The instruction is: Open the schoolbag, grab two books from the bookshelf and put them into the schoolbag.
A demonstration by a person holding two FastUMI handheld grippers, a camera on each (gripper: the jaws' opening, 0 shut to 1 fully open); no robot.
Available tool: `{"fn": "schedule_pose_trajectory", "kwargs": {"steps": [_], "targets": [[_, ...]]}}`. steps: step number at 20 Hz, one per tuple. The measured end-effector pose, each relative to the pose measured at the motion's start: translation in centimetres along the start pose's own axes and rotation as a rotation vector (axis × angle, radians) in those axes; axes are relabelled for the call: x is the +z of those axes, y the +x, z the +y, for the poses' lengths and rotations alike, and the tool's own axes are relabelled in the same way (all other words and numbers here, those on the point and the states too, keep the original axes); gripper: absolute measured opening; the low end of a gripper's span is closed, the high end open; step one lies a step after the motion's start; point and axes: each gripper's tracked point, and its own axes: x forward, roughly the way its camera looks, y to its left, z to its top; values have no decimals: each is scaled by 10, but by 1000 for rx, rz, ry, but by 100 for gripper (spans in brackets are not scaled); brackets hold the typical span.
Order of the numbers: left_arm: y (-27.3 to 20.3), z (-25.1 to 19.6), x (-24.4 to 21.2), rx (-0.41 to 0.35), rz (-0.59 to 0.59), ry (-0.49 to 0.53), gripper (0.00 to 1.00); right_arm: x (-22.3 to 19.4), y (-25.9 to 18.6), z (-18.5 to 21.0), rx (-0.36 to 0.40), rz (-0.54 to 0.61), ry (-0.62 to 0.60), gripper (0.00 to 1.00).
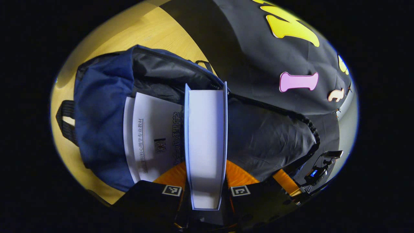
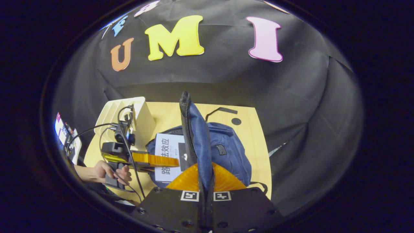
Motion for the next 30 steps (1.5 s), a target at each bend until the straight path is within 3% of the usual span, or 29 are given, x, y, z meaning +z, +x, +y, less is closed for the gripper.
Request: {"fn": "schedule_pose_trajectory", "kwargs": {"steps": [4, 6, 9, 11, 15, 16, 17, 18, 25, 30], "targets": [[15, 8, -7, 30, 34, -21, 41, -3, 2, 1, 15, 4, 12, 1], [13, 16, -11, 82, 70, 5, 56, -5, 5, -1, 15, 2, 18, 1], [11, 30, -20, 220, 125, 23, 61, -8, 8, 0, 21, 3, 29, 1], [5, 36, -25, 312, 151, 78, 79, -8, 10, 3, 24, 6, 32, 1], [-19, 34, -25, 476, 178, 208, 84, -8, 13, 10, 32, 2, 13, 1], [-28, 32, -23, 515, 180, 234, 92, -8, 13, 12, 35, 4, 10, 1], [-36, 31, -22, 554, 182, 261, 92, -8, 13, 15, 39, 5, 9, 1], [-45, 27, -20, 585, 180, 291, 84, -9, 14, 18, 45, 8, 10, 1], [-110, 11, 2, 791, 143, 500, 84, -9, 18, 40, 67, 16, -11, 1], [-161, -8, 33, 869, -9, 656, 84, -16, 23, 66, 82, 34, -46, 1]]}}
